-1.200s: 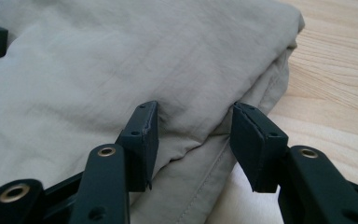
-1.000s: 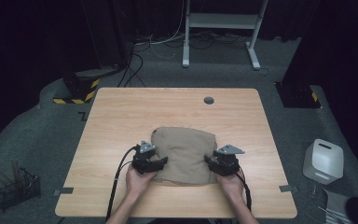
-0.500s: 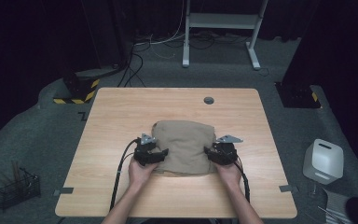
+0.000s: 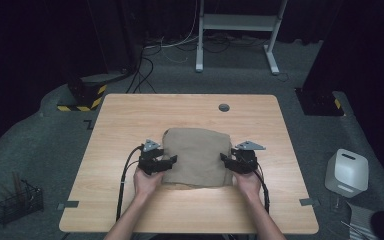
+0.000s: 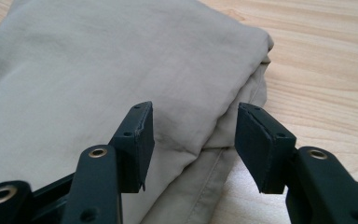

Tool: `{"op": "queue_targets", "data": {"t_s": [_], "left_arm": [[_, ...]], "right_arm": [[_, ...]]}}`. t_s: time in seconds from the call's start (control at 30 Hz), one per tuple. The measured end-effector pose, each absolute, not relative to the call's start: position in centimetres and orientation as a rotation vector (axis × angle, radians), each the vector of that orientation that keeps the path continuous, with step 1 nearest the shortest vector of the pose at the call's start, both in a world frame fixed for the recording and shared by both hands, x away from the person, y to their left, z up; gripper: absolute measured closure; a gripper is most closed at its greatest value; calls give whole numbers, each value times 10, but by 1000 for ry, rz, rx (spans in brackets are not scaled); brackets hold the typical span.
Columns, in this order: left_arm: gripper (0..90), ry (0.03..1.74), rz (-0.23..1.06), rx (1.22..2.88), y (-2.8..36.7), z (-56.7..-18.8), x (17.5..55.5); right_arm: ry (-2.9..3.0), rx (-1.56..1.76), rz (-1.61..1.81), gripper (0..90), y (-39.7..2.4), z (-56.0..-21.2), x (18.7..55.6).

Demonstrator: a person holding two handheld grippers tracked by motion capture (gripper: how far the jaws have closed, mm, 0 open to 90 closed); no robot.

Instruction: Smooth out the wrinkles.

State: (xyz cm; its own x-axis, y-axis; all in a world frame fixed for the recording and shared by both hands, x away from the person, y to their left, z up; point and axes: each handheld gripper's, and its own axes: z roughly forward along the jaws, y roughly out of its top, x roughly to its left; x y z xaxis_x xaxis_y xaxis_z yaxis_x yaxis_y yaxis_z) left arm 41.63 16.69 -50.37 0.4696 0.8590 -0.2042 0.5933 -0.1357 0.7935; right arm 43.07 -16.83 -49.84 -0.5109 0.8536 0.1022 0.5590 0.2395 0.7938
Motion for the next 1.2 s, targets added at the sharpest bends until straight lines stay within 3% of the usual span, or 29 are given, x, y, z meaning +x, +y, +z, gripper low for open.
{"op": "queue_targets", "data": {"t_s": [0.7,1.0,1.2], "left_arm": [[321,1247,356,1775,194,-477,410],[311,1209,471,1837,194,-468,402],[312,1203,466,1817,199,-462,402]], "right_arm": [[2076,1310,1232,460,-196,-482,421],[2030,1303,1232,471,-206,-475,414],[2022,1312,1243,469,-212,-470,410]]}}
